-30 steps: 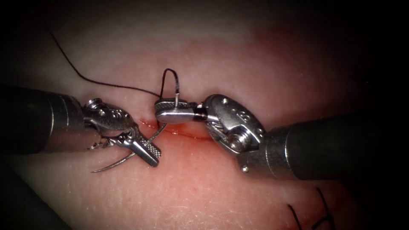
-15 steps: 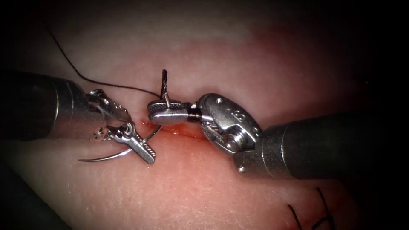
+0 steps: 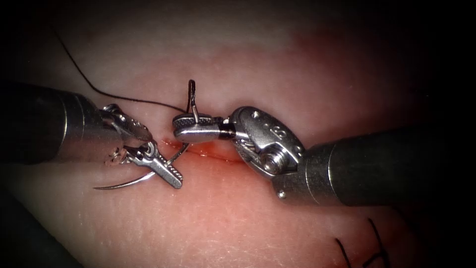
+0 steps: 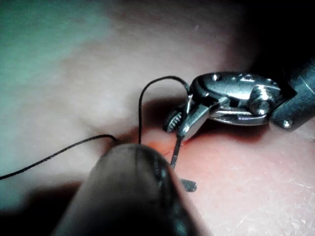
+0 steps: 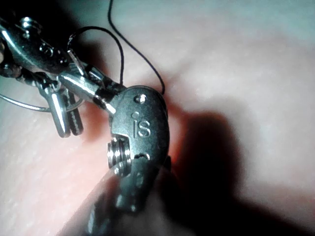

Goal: Wound Closure
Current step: Hand over the needle from the right to the left gripper

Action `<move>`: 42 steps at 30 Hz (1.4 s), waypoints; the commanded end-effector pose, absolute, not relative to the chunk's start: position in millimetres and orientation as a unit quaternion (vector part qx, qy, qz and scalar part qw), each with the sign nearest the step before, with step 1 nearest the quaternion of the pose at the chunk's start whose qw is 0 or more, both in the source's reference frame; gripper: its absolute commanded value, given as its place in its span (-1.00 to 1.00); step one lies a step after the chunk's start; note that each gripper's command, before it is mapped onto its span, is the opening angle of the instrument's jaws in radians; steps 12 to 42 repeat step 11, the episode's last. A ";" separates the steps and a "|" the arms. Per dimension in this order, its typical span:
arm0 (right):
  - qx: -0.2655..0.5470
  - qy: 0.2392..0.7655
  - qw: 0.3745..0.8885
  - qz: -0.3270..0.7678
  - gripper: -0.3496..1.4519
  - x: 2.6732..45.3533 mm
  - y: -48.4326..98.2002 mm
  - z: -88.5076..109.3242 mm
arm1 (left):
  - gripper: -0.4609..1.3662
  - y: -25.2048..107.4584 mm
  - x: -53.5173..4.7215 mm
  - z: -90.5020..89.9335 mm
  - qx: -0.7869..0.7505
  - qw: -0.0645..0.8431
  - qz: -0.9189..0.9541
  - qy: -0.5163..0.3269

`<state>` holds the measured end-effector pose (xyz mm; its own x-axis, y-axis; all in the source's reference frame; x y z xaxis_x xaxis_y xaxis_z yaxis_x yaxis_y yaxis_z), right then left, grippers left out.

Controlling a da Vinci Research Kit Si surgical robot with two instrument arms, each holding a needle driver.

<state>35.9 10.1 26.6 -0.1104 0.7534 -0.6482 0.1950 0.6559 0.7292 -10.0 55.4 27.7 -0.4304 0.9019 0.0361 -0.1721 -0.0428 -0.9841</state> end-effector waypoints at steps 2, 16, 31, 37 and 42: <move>0.336 0.704 0.576 0.243 -0.95 35.9 10.1 26.6 | -0.88 55.4 -10.2 27.7 -0.335 0.416 0.641 -0.551; 0.336 0.704 0.576 0.243 -0.95 35.9 10.1 26.6 | -0.88 55.2 -10.3 27.6 -0.335 0.417 0.641 -0.550; 0.336 0.704 0.576 0.243 -0.95 35.9 10.1 26.6 | -0.88 55.2 -10.3 27.6 -0.335 0.417 0.641 -0.550; 0.336 0.704 0.576 0.243 -0.95 35.9 10.1 26.6 | -0.88 55.2 -10.3 27.6 -0.335 0.417 0.641 -0.550; 0.336 0.704 0.576 0.243 -0.95 35.9 10.1 26.6 | -0.88 55.2 -10.3 27.6 -0.335 0.417 0.641 -0.550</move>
